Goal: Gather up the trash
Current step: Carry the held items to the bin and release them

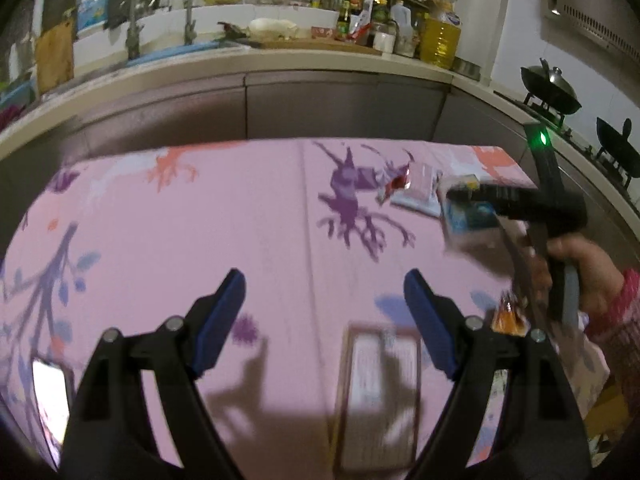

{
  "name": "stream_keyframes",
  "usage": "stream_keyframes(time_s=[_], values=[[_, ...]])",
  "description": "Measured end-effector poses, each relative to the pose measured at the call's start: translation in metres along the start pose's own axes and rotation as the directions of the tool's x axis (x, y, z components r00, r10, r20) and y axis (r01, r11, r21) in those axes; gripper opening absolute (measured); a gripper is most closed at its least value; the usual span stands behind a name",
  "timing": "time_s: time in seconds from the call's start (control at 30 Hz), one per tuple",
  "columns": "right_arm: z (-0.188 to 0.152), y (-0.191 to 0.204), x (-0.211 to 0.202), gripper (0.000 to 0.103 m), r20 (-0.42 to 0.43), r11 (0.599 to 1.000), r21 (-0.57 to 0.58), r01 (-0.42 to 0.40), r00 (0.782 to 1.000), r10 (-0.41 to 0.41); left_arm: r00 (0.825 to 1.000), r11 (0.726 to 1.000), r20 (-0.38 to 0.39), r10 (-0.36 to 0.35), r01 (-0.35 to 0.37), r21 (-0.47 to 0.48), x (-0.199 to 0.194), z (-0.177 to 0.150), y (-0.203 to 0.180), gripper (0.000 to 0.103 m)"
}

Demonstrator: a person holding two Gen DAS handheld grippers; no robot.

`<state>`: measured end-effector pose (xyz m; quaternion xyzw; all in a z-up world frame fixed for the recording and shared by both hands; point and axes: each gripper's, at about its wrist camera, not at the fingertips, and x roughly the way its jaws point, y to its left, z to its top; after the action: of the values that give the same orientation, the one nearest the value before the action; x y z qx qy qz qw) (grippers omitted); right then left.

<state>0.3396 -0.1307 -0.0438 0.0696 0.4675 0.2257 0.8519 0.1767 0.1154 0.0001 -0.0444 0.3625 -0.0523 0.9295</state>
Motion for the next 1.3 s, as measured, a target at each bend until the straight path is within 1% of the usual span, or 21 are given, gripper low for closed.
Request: stream_keyframes(time_s=[0.03, 0.1, 0.17, 0.27, 0.33, 0.47, 0.5, 0.53, 0.57, 0.6, 0.63, 0.77, 0.87, 0.93, 1.0, 1.03, 1.07, 1.17, 1.23, 1.27, 1.3], values=[[-0.004, 0.007, -0.002, 0.046, 0.007, 0.998, -0.057, 0.000, 1.000, 0.000, 1.000, 1.000, 0.000, -0.004, 0.004, 0.013, 0.005, 0.007, -0.002, 0.078], [-0.015, 0.013, -0.011, 0.044, 0.023, 0.992, -0.127, 0.008, 1.000, -0.005, 1.000, 0.998, -0.016, 0.003, -0.002, 0.060, 0.027, 0.027, -0.015, 0.078], [-0.023, 0.005, -0.022, 0.042, 0.036, 0.991, -0.133, 0.009, 0.999, -0.004, 0.999, 0.994, -0.042, -0.026, 0.030, 0.107, 0.053, 0.047, -0.032, 0.078], [-0.036, -0.021, -0.045, 0.039, 0.080, 0.997, -0.078, 0.015, 0.997, -0.009, 0.995, 0.983, -0.081, -0.062, 0.075, 0.167, 0.095, 0.072, -0.062, 0.080], [-0.048, -0.042, -0.067, 0.038, 0.120, 0.999, -0.031, 0.036, 0.992, -0.032, 0.987, 0.973, -0.128, -0.096, 0.120, 0.197, 0.127, 0.087, -0.085, 0.086], [-0.069, -0.076, -0.100, 0.037, 0.154, 0.997, 0.055, 0.057, 0.986, -0.064, 0.974, 0.964, -0.208, -0.084, 0.132, 0.230, 0.178, 0.093, -0.114, 0.086], [-0.073, -0.082, -0.105, 0.037, 0.156, 0.996, 0.068, 0.057, 0.985, -0.067, 0.970, 0.964, -0.233, -0.065, 0.121, 0.236, 0.193, 0.094, -0.119, 0.082], [-0.078, -0.088, -0.110, 0.037, 0.158, 0.995, 0.083, 0.058, 0.985, -0.070, 0.968, 0.965, -0.245, -0.054, 0.114, 0.238, 0.199, 0.093, -0.122, 0.061], [-0.083, -0.093, -0.114, 0.037, 0.158, 0.994, 0.094, 0.055, 0.985, -0.070, 0.959, 0.964, -0.278, -0.050, 0.119, 0.236, 0.210, 0.092, -0.123, 0.051], [-0.088, -0.099, -0.117, 0.037, 0.159, 0.993, 0.111, 0.049, 0.985, -0.066, 0.958, 0.966, -0.281, -0.060, 0.126, 0.224, 0.212, 0.092, -0.123, 0.042], [-0.092, -0.102, -0.119, 0.037, 0.160, 0.991, 0.124, 0.041, 0.985, -0.060, 0.956, 0.967, -0.283, -0.080, 0.143, 0.209, 0.208, 0.092, -0.122, 0.029], [-0.107, -0.110, -0.126, 0.037, 0.168, 0.987, 0.162, 0.000, 0.985, -0.028, 0.944, 0.962, -0.296, -0.146, 0.205, 0.179, 0.181, 0.087, -0.127, 0.025], [-0.121, -0.118, -0.135, 0.037, 0.184, 0.980, 0.195, -0.039, 0.983, 0.003, 0.934, 0.942, -0.292, -0.205, 0.269, 0.199, 0.151, 0.082, -0.150, 0.025], [-0.129, -0.128, -0.143, 0.037, 0.195, 0.972, 0.228, -0.058, 0.981, 0.013, 0.922, 0.922, -0.293, -0.254, 0.323, 0.215, 0.133, 0.080, -0.174, 0.025], [-0.137, -0.144, -0.156, 0.036, 0.217, 0.962, 0.266, -0.067, 0.976, 0.008, 0.898, 0.885, -0.308, -0.314, 0.395, 0.247, 0.118, 0.076, -0.216, 0.025], [-0.142, -0.154, -0.167, 0.036, 0.234, 0.956, 0.287, -0.068, 0.972, -0.001, 0.890, 0.873, -0.317, -0.329, 0.414, 0.256, 0.116, 0.076, -0.231, 0.025], [-0.147, -0.164, -0.178, 0.036, 0.252, 0.950, 0.305, -0.063, 0.968, -0.017, 0.873, 0.851, -0.334, -0.355, 0.450, 0.271, 0.112, 0.073, -0.256, 0.025], [-0.159, -0.197, -0.217, 0.036, 0.297, 0.937, 0.348, -0.017, 0.950, -0.094, 0.833, 0.796, -0.377, -0.406, 0.524, 0.301, 0.111, 0.063, -0.322, 0.025], [-0.169, -0.226, -0.250, 0.036, 0.319, 0.925, 0.378, 0.044, 0.931, -0.174, 0.807, 0.761, -0.401, -0.434, 0.566, 0.317, 0.113, 0.056, -0.366, 0.025], [-0.172, -0.239, -0.262, 0.036, 0.325, 0.917, 0.395, 0.064, 0.923, -0.204, 0.788, 0.738, -0.417, -0.452, 0.593, 0.321, 0.116, 0.052, -0.394, 0.025], [-0.174, -0.250, -0.271, 0.035, 0.329, 0.909, 0.409, 0.074, 0.918, -0.223, 0.773, 0.723, -0.430, -0.465, 0.612, 0.319, 0.117, 0.050, -0.413, 0.025]])
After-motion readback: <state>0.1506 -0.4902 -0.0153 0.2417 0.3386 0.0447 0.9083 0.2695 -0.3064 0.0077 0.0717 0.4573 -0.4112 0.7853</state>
